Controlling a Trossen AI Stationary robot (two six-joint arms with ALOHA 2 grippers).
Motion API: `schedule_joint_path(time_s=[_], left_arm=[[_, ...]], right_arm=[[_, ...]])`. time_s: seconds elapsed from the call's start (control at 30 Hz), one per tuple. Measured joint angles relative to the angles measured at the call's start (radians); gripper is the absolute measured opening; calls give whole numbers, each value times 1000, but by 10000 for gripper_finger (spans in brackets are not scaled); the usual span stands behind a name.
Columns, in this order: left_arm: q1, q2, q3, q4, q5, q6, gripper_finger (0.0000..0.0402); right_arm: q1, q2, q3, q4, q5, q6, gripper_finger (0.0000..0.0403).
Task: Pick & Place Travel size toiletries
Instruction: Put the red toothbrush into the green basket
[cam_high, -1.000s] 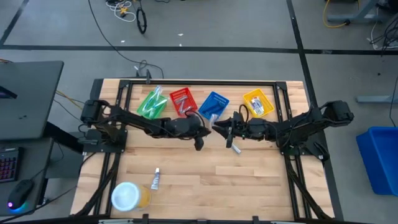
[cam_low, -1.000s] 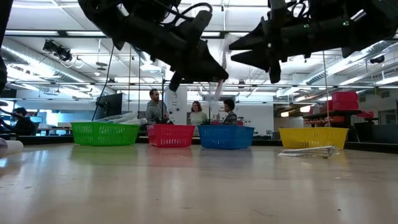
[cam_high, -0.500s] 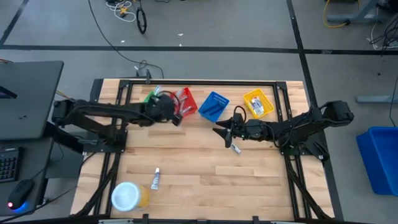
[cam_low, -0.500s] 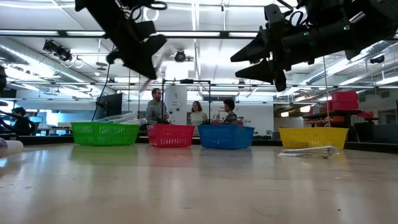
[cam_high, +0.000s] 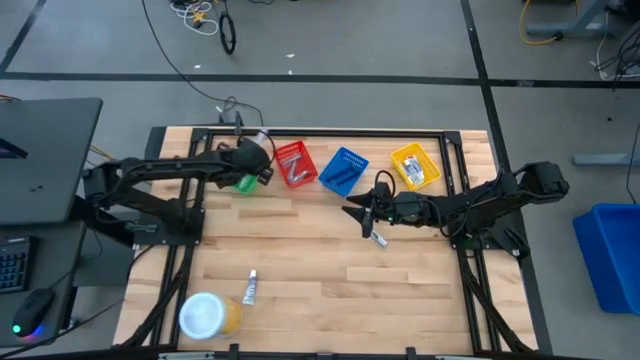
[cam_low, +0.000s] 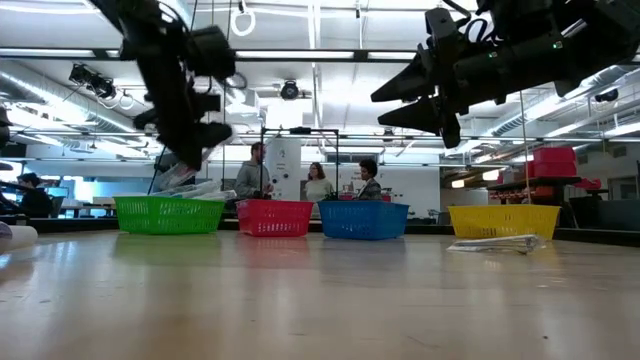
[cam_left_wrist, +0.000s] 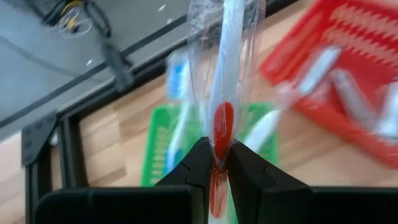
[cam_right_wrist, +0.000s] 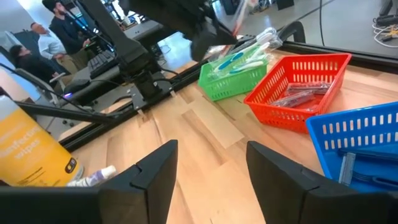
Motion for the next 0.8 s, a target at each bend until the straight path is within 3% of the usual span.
schedule_joint_path(time_s=[0.23,0.37,0.8], left_arm=[[55,0,-173,222,12,32,40],[75,0,-237,239,34,24,50],[72,0,-251,233,64,23,128]], right_arm=[[0,0,0,-4,-2,0,194],[0,0,0,-4,-2,0,197],[0,0,0,-4,-2,0,217]])
